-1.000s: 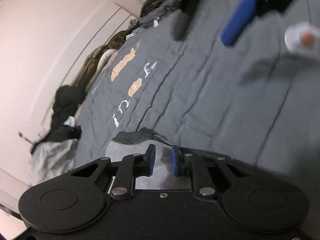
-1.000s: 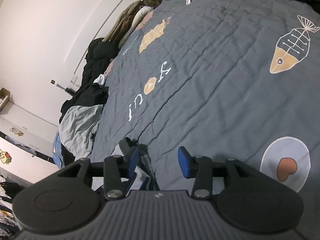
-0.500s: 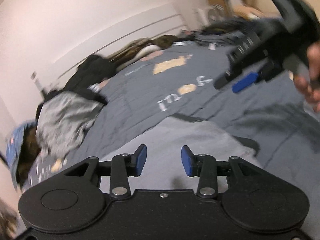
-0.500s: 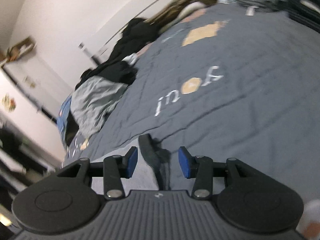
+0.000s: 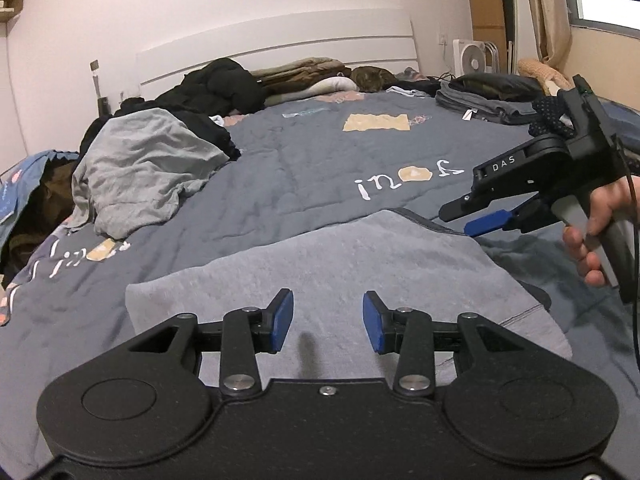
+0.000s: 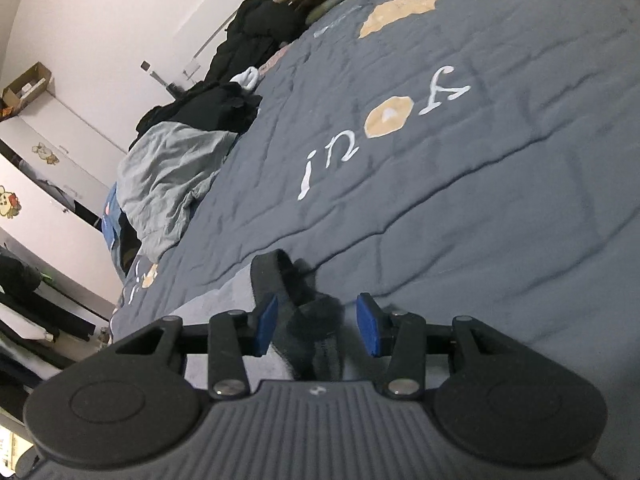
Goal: Fold clothes
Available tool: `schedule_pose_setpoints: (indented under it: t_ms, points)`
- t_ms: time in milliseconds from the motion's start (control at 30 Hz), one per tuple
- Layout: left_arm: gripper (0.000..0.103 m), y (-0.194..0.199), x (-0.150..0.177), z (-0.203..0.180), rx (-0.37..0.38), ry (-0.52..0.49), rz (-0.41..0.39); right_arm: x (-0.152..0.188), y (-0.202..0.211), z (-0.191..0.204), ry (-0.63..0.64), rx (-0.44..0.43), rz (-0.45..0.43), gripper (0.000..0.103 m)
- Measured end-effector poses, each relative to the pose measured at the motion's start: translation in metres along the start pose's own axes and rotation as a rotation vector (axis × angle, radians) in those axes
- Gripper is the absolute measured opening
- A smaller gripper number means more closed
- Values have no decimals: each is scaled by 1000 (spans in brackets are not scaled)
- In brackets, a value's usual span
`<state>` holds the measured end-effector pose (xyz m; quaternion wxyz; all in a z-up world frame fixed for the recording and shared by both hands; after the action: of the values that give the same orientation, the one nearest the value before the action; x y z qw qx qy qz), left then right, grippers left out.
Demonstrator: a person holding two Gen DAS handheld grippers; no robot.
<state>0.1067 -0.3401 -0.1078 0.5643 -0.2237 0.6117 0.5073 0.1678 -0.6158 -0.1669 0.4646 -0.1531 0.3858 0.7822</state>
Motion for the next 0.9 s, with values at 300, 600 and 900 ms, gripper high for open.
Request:
schedule_pose_setpoints:
  t_ms: [300, 600, 900]
  points:
    - [50, 4, -3, 11, -13, 20, -22, 5, -1, 12, 0, -23, -11, 5]
    - [51, 6, 9, 46, -118, -121, 105, 0, 1, 0, -58, 13, -45, 6]
    - [51, 22, 42, 164, -113, 501, 243, -4, 16, 5, -108, 5, -73, 10]
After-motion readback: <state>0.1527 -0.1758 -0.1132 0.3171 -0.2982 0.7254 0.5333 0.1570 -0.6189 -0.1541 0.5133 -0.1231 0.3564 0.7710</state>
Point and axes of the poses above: each gripper's, at about its wrist camera, not at the fingertips, and y roughly against the way its jaws point, z to its left, x to its underside, the point moved 3 cm from there along -y, roughly the way its jaws point, and after that the axes turned 11 degrees about -z, right-handed, at the moved point
